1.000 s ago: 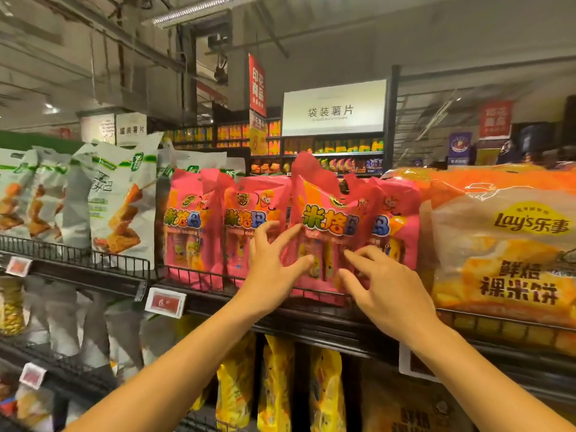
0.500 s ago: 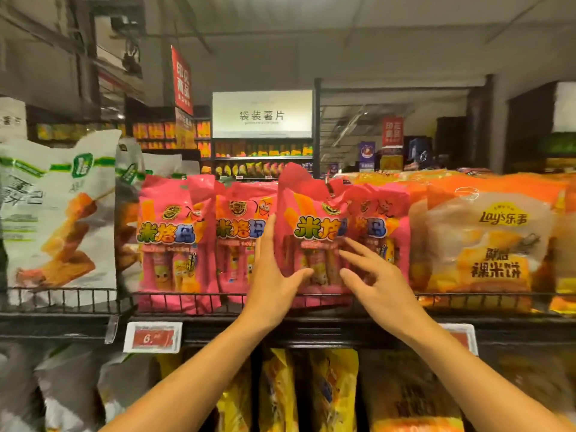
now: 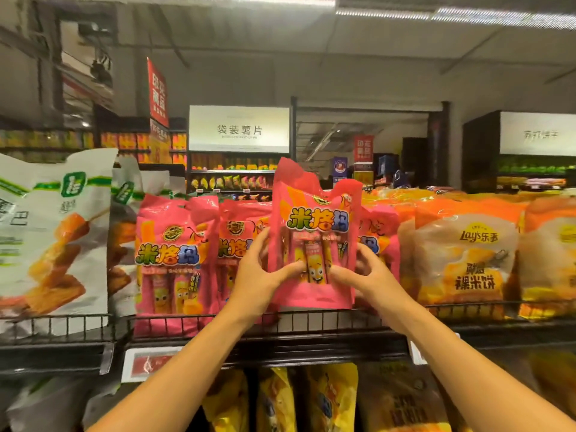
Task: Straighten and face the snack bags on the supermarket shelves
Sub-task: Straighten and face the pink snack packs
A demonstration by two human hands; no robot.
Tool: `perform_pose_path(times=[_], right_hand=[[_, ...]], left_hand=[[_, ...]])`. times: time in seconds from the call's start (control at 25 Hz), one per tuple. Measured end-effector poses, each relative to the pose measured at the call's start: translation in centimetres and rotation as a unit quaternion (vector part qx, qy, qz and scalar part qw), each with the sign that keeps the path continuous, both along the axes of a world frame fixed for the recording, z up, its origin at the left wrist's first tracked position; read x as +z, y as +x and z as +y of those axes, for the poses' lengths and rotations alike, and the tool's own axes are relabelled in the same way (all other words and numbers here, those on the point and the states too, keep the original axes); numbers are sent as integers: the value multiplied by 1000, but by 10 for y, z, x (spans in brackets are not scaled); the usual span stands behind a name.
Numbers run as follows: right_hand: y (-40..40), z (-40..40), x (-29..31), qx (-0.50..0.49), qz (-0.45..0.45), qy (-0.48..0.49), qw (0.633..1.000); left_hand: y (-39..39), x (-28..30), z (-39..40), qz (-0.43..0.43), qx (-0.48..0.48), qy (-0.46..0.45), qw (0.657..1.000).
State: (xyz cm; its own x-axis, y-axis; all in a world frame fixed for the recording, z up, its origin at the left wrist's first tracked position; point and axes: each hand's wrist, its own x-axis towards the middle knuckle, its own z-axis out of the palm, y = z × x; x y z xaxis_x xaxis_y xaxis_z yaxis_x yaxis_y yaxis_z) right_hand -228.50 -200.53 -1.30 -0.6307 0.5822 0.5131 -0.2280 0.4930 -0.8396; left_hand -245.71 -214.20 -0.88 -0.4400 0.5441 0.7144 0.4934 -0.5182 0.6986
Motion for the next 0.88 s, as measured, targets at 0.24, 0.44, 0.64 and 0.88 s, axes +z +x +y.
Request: perform_pose_path(times=[0.24,0.44,0.64,0.88], right_hand=[[-3,7,0,30,57,-15,998],[-11,13,4,54,69,-29,996],[-6,24,3,161,-20,-75,984],[0,24,4,199,-37,-81,976]], left_hand=[[-15,0,-10,14,-80,-153,985],[-20,-3,-6,-31,-122,-207,970],[-21,-6,-7,-25,-107,-187,976],[-15,-10,-18,6,-49,-188,981]])
